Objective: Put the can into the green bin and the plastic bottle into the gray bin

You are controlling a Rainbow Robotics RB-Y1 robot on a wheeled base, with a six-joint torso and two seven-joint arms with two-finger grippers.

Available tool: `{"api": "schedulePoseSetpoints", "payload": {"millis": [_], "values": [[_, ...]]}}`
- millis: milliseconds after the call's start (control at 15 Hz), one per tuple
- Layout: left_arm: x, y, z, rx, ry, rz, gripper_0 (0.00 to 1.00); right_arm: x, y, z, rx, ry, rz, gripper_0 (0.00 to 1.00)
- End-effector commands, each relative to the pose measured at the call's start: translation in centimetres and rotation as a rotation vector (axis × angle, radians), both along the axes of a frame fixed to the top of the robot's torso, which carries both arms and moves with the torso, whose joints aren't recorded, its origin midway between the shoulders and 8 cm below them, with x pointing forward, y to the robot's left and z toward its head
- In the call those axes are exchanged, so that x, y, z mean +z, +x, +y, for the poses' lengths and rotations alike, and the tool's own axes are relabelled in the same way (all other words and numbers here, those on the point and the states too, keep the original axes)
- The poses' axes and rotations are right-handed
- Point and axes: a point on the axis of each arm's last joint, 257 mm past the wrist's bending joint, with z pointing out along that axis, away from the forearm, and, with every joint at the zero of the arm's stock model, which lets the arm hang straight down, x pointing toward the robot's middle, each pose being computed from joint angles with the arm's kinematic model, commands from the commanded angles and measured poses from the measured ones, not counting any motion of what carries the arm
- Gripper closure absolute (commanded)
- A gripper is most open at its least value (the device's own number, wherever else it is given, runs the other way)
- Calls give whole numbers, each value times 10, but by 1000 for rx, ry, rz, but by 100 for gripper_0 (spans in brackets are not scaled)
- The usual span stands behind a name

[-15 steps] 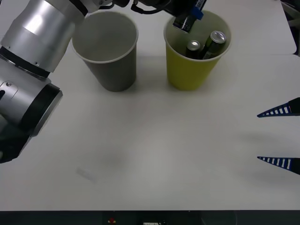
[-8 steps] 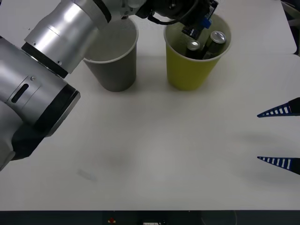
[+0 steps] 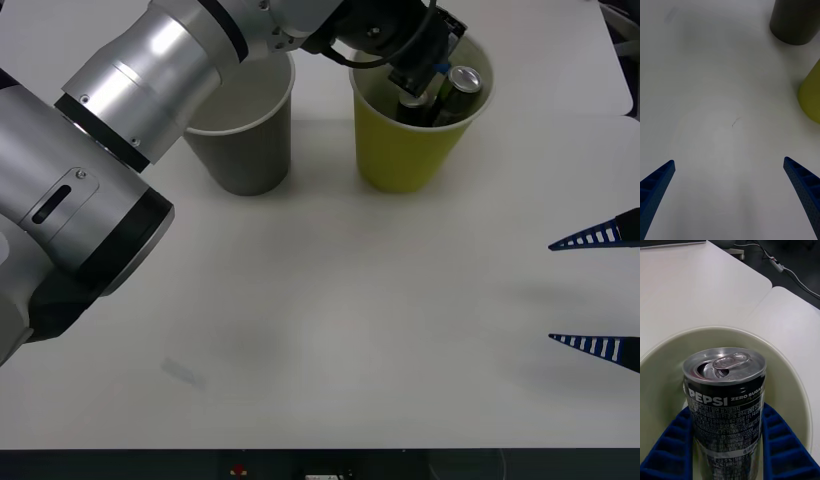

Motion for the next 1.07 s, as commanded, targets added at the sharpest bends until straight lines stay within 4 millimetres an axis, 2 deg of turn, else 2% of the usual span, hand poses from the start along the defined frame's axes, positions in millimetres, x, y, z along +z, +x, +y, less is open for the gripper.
{"api": "schedulePoseSetpoints", "payload": {"millis": [67, 200, 400, 667, 1067], "values": [[0, 0, 0, -7, 4, -5, 0, 0, 0, 0, 0, 0, 0, 0], [6, 0, 1, -17, -8, -8, 0, 0, 0, 0, 0, 0, 0, 0], [23, 2, 14, -38, -22, -30, 0, 0, 0, 0, 0, 0, 0, 0], [59, -11, 53, -62, -1, -49, 0, 0, 0, 0, 0, 0, 0, 0], [72, -38, 114, -120, -44, -104, 0, 0, 0, 0, 0, 0, 0, 0]]}}
